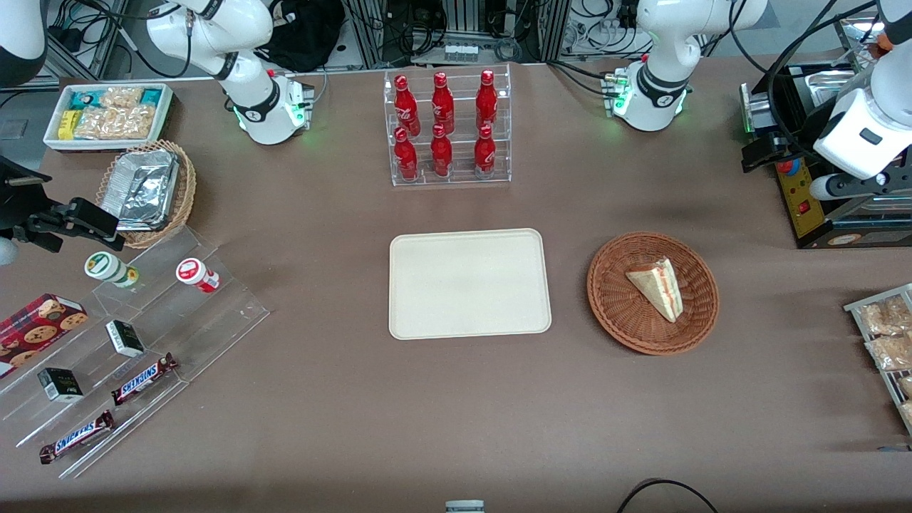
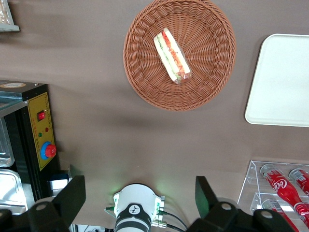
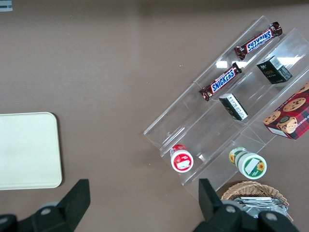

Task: Place sandwich from basket to tray
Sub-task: 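Move the left gripper from rest toward the wicker basket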

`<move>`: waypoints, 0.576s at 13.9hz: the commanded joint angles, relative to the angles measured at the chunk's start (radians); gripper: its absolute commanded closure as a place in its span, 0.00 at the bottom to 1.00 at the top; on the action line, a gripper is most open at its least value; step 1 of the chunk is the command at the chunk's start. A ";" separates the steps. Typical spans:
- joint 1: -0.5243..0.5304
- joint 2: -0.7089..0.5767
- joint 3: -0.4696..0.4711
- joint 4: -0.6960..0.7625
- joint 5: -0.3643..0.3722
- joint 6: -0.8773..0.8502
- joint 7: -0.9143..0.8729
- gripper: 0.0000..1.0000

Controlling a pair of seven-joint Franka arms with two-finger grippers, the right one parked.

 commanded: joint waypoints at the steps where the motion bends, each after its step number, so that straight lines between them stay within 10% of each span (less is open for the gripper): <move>1: -0.004 0.000 -0.012 0.011 0.022 -0.002 0.007 0.00; 8: 0.003 0.029 -0.027 -0.145 0.041 0.160 0.007 0.00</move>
